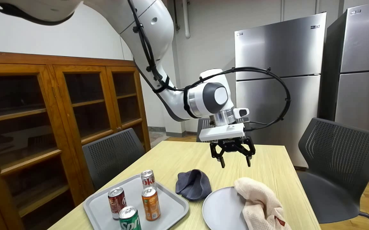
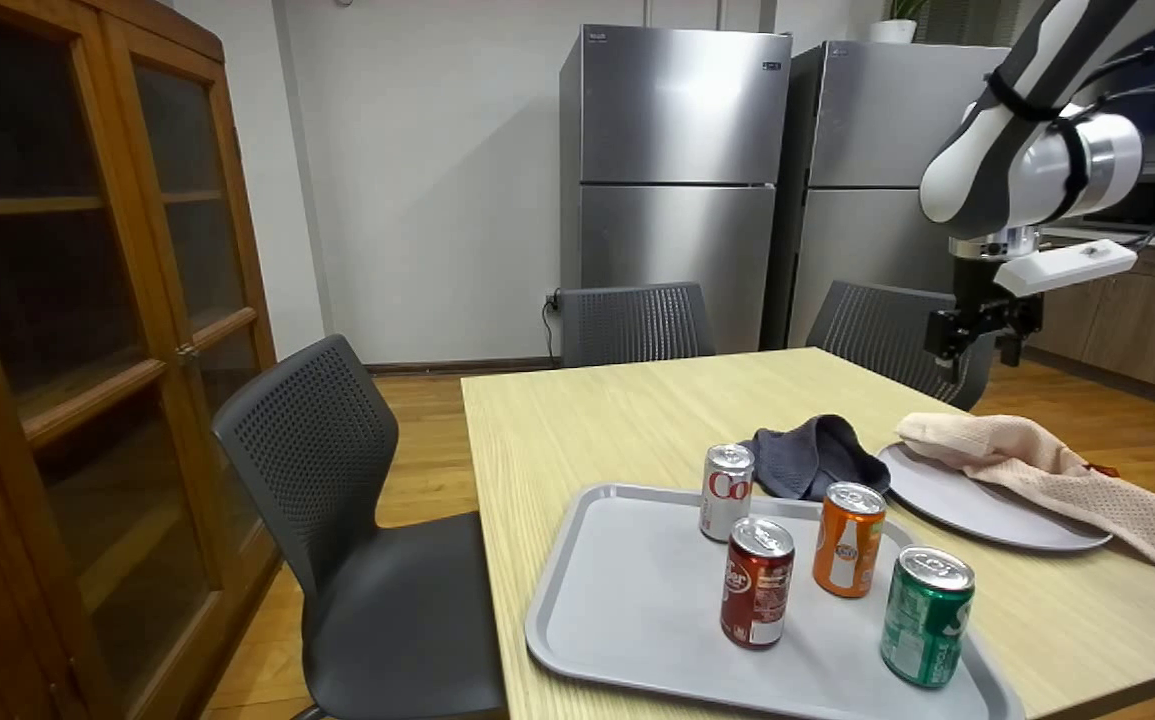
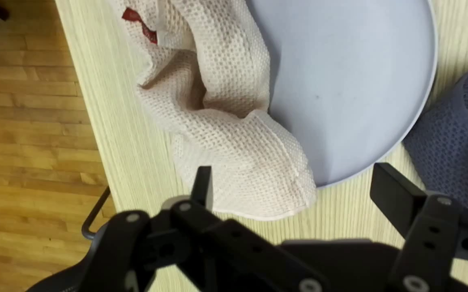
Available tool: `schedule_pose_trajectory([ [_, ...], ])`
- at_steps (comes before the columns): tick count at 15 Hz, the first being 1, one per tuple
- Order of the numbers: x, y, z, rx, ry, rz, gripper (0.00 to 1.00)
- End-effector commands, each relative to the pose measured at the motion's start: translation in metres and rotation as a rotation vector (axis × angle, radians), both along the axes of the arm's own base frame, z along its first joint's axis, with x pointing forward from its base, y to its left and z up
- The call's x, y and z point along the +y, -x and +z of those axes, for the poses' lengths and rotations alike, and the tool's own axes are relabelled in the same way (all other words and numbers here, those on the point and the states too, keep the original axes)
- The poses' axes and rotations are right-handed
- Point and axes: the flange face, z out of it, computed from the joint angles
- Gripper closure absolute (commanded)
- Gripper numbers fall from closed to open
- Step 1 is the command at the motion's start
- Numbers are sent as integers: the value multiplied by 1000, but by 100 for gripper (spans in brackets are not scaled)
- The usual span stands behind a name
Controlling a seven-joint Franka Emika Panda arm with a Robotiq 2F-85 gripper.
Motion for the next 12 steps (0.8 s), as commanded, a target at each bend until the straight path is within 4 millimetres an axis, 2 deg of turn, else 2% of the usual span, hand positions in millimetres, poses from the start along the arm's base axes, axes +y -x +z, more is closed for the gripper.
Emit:
schedule_pose_trajectory([
  [1, -30, 0, -2, -37, 24, 93, 0],
  [6, -71, 3, -16, -8, 10, 245, 0],
  [8, -80, 3, -24, 7, -4, 315, 0],
  [12, -87, -6, -53, 42, -23, 395, 0],
])
